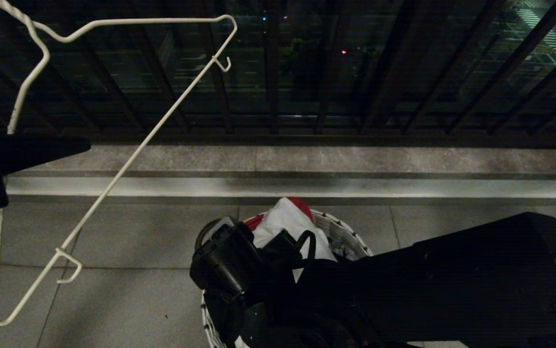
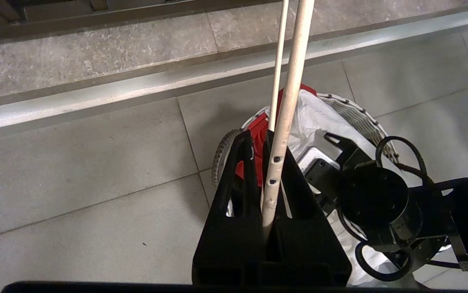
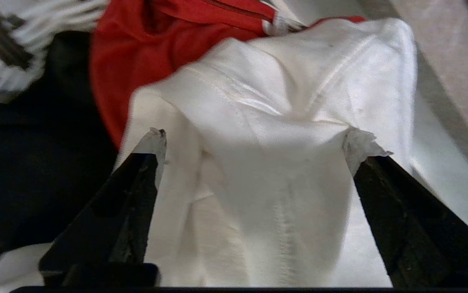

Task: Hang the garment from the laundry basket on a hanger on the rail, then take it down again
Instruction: Pick up clothes from the basket

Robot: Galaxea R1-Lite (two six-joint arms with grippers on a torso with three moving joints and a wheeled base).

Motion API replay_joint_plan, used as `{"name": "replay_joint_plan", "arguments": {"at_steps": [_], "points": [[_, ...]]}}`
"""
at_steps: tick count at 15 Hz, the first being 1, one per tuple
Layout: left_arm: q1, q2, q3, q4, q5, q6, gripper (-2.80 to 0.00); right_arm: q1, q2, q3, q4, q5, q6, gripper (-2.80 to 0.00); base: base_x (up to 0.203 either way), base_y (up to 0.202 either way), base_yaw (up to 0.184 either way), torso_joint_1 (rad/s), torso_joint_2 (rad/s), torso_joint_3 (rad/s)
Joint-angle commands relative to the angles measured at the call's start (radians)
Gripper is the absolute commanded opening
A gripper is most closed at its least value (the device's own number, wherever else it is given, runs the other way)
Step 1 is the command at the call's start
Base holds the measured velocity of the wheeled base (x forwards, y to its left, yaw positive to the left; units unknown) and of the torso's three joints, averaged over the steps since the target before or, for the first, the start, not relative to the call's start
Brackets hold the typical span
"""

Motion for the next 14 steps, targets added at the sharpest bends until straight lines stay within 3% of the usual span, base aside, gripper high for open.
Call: {"name": "replay_joint_plan", "arguments": {"at_steps": [1, 9, 14], "points": [[0.000, 0.000, 0.001, 0.001, 0.000, -0.001, -2.80, -0.004, -0.004, 0.009, -0.001, -0.021, -0.014, 0.00, 0.000, 0.000, 0.000, 0.000, 0.00, 0.000], [0.000, -0.002, 0.001, 0.001, 0.000, 0.001, -2.80, -0.126, -0.029, -0.033, -0.003, -0.033, -0.039, 0.00, 0.000, 0.000, 0.000, 0.000, 0.00, 0.000], [0.000, 0.000, 0.001, 0.001, 0.000, 0.002, -2.80, -0.123, -0.066, -0.097, -0.004, -0.033, -0.045, 0.00, 0.000, 0.000, 0.000, 0.000, 0.00, 0.000]]}}
